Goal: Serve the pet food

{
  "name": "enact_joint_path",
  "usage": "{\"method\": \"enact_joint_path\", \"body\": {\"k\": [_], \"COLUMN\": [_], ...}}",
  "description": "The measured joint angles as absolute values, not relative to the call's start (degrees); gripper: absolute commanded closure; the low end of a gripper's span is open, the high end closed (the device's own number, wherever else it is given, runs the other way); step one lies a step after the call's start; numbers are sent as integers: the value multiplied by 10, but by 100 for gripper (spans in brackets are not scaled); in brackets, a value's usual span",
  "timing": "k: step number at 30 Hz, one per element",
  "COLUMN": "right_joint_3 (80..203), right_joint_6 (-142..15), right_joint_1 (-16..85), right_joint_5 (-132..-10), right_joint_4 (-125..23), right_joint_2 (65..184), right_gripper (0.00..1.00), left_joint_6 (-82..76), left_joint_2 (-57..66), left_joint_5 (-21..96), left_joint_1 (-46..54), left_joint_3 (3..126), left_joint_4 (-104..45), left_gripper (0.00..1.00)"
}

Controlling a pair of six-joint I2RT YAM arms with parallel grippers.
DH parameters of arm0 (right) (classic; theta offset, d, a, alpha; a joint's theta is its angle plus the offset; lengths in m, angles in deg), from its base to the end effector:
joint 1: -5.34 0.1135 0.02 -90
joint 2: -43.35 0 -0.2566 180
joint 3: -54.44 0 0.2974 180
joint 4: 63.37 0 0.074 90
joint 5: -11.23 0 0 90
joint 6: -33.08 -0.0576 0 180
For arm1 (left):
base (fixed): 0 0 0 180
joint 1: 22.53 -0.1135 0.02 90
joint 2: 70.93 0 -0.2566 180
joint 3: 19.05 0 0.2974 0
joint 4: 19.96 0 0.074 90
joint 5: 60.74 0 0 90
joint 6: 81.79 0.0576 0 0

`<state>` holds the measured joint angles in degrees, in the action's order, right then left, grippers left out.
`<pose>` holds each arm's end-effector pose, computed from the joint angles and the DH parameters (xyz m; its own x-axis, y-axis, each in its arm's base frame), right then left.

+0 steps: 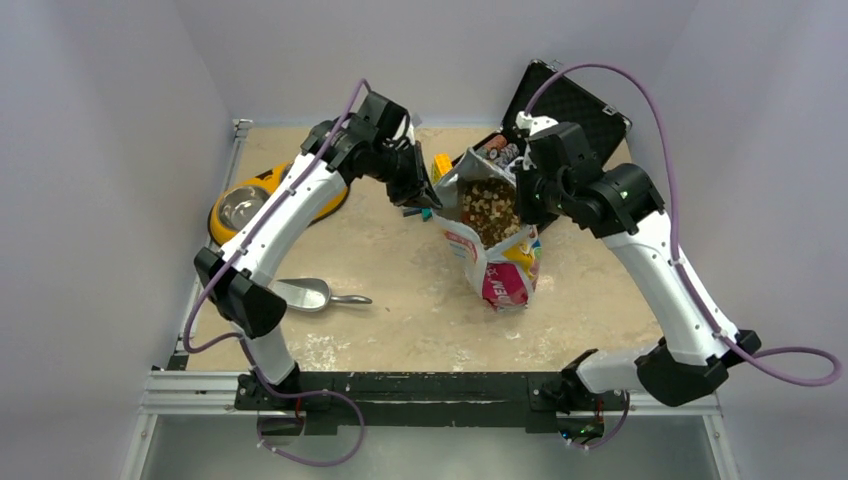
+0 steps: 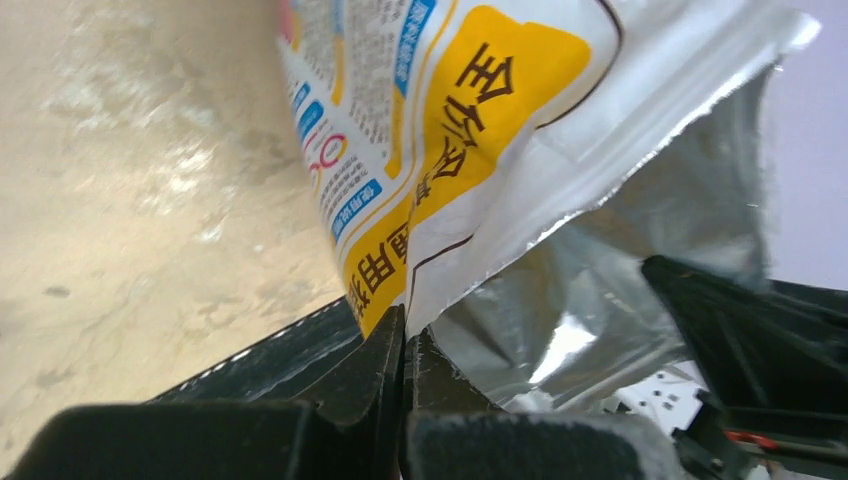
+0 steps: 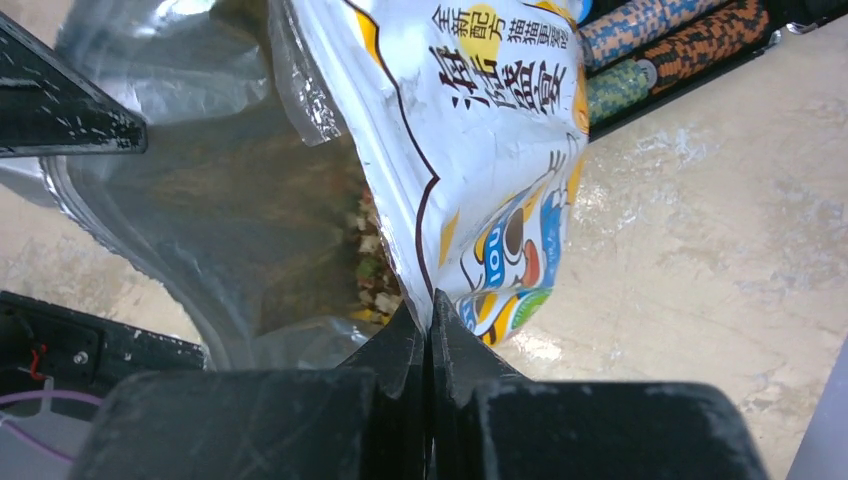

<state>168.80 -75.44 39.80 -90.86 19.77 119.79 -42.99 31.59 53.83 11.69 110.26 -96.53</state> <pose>0.2428 0.1520 0.4532 -0.6921 -0.0982 -0.7151 -0.2234 0.9712 0.0828 0.3361 -0.2575 0.4015 -0.9672 -0.1993 -0.1572 -0.0325 0.7113 -0.7022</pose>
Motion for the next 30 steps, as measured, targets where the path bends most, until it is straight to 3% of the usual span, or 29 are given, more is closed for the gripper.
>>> {"method": "enact_joint_path", "body": {"k": [5, 8, 9, 10, 14, 18, 25, 30], "right_joint_3": [1684, 1683, 1683, 1683, 1684, 1710, 1738, 1681], "right_joint_6": [-754, -771, -778, -785, -823, -856, -891, -866], "right_joint_1": [419, 440, 447, 452, 463, 462, 462, 455], "right_joint_5": [-900, -900, -900, -900, -904, -921, -942, -928], "right_joint_4": [199, 180, 177, 177, 194, 240, 251, 200], "right_joint_2": [1229, 1257, 1260, 1261, 1263, 1294, 1310, 1248], "right_gripper": [98, 71, 46, 36, 17, 12, 17, 36], "left_joint_6": [-411, -412, -412, -413, -419, -422, -423, -423], "left_joint_2": [258, 239, 236, 234, 232, 232, 232, 232], "left_joint_5": [531, 537, 536, 536, 544, 554, 563, 566], "left_joint_1": [116, 113, 113, 113, 112, 112, 112, 112], "left_joint_3": [971, 948, 948, 949, 949, 948, 948, 948], "left_joint_4": [-946, -948, -944, -941, -931, -921, -917, -916], "left_gripper": [100, 100, 100, 100, 100, 100, 100, 100]}}
